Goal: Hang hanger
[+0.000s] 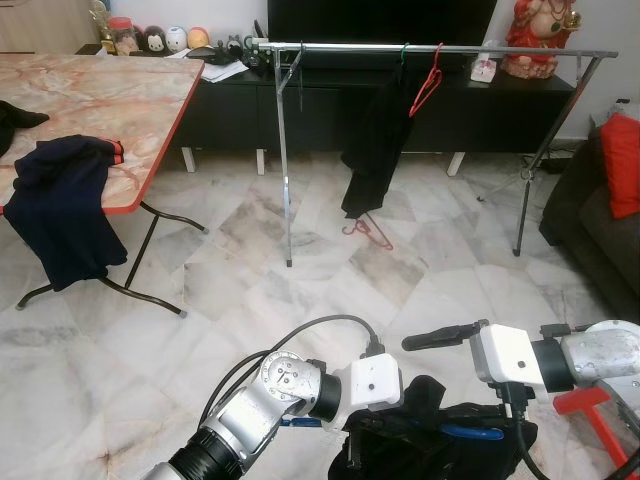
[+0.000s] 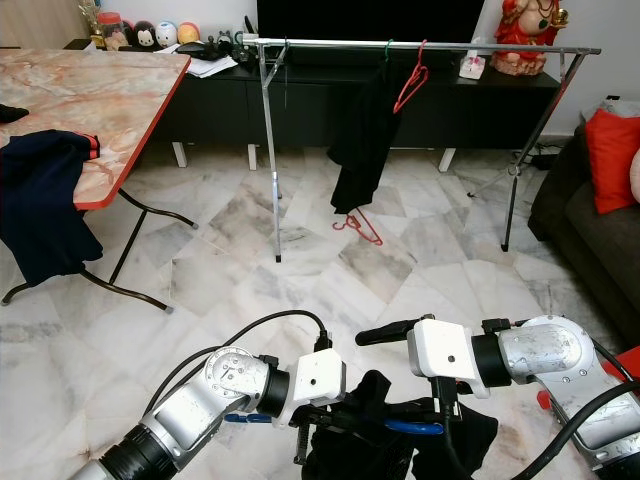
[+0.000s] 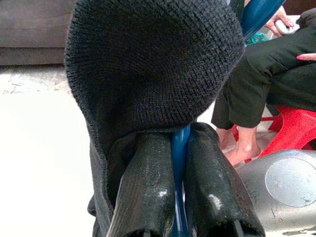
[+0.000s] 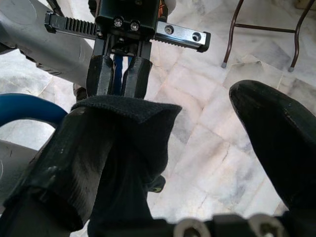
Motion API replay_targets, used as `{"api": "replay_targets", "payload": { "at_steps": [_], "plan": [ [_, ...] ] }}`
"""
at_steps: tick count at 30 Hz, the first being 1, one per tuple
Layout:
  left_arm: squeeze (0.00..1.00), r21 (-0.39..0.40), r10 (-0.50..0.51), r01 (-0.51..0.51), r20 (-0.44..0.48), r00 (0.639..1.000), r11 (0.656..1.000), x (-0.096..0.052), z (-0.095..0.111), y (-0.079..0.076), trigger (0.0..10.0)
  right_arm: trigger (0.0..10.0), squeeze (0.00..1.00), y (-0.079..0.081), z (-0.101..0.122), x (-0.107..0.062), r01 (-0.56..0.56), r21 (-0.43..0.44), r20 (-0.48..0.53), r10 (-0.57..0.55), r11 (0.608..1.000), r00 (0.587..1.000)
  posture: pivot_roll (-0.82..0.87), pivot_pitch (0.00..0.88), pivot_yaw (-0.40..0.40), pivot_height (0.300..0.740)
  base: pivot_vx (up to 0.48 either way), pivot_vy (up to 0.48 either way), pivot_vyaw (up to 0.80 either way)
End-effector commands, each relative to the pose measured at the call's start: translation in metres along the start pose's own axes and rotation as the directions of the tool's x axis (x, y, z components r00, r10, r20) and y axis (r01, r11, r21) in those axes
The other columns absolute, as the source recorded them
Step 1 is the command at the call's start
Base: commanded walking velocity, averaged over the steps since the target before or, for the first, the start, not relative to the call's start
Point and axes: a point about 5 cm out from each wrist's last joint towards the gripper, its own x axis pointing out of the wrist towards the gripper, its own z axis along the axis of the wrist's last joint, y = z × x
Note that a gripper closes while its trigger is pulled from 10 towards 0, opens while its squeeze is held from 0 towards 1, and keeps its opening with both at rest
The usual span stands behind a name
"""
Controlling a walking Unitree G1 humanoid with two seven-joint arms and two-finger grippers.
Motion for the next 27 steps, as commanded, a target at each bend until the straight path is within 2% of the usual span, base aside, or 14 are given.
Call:
{"api": "replay_targets", "payload": {
  "at_steps": [1,3,4,5,6,8,18,22,25,26,27],
  "plan": [
    [0.0,0.008,0.482,-0.496,0.22,0.848,0.869,-0.067,0.044,0.061,10.0,10.0,0.0,0.075,-0.043,0.035,-0.494,0.222,-0.064,0.518,0.841,0.853,-0.14,0.005,-0.097,0.74,0.0,0.0,0.0],
    [0.0,0.008,0.482,-0.496,0.22,0.848,0.869,-0.067,0.044,0.061,10.0,10.0,0.0,0.075,-0.043,0.035,-0.494,0.222,-0.064,0.518,0.841,0.853,-0.14,0.005,-0.097,0.74,0.0,0.0,0.0],
    [0.0,0.007,0.463,-0.474,0.201,0.863,0.88,-0.065,0.041,0.058,10.0,10.0,0.0,0.062,-0.044,0.037,-0.418,0.192,-0.063,0.436,0.888,0.898,-0.14,0.004,-0.087,0.74,0.0,0.0,0.0],
    [0.0,0.007,0.463,-0.474,0.201,0.863,0.88,-0.065,0.041,0.058,10.0,10.0,0.0,0.062,-0.044,0.037,-0.418,0.192,-0.063,0.436,0.888,0.898,-0.14,0.004,-0.087,0.74,0.0,0.0,0.0],
    [0.0,0.008,0.448,-0.457,0.186,0.874,0.889,-0.064,0.039,0.057,10.0,10.0,0.0,0.054,-0.043,0.038,-0.369,0.178,-0.057,0.384,0.912,0.922,-0.14,0.004,-0.087,0.74,0.0,0.0,0.0],
    [0.0,0.008,0.433,-0.44,0.17,0.885,0.898,-0.063,0.037,0.055,10.0,10.0,0.0,0.047,-0.042,0.04,-0.322,0.166,-0.051,0.335,0.932,0.941,-0.14,0.004,-0.087,0.74,0.0,0.0,0.0],
    [0.0,0.004,0.427,-0.435,0.177,0.887,0.9,-0.063,0.038,0.055,10.0,10.0,0.0,0.046,-0.043,0.042,-0.329,0.159,-0.042,0.34,0.931,0.94,-0.14,0.002,-0.087,0.74,0.0,0.0,0.0],
    [0.0,0.003,0.386,-0.392,0.173,0.906,0.92,-0.061,0.038,0.051,10.0,10.0,0.0,0.048,-0.043,0.041,-0.352,0.161,-0.034,0.362,0.922,0.932,-0.14,0.004,-0.091,0.74,0.0,0.0,0.0],
    [0.0,0.019,0.387,-0.393,0.141,0.911,0.919,-0.063,0.034,0.05,10.0,10.0,0.0,0.05,-0.041,0.039,-0.378,0.166,-0.028,0.387,0.911,0.922,-0.14,0.005,-0.091,0.74,0.0,0.0,0.0],
    [0.0,0.035,0.416,-0.419,0.084,0.906,0.907,-0.066,0.025,0.054,10.0,10.0,0.0,0.052,-0.041,0.038,-0.39,0.168,-0.026,0.4,0.905,0.916,-0.14,0.006,-0.091,0.74,0.0,0.0,0.0],
    [0.0,0.039,0.423,-0.426,0.069,0.904,0.904,-0.067,0.022,0.055,10.0,10.0,0.0,0.052,-0.041,0.038,-0.39,0.168,-0.027,0.399,0.905,0.916,-0.14,0.005,-0.092,0.74,0.0,0.0,0.0]
  ]
}}
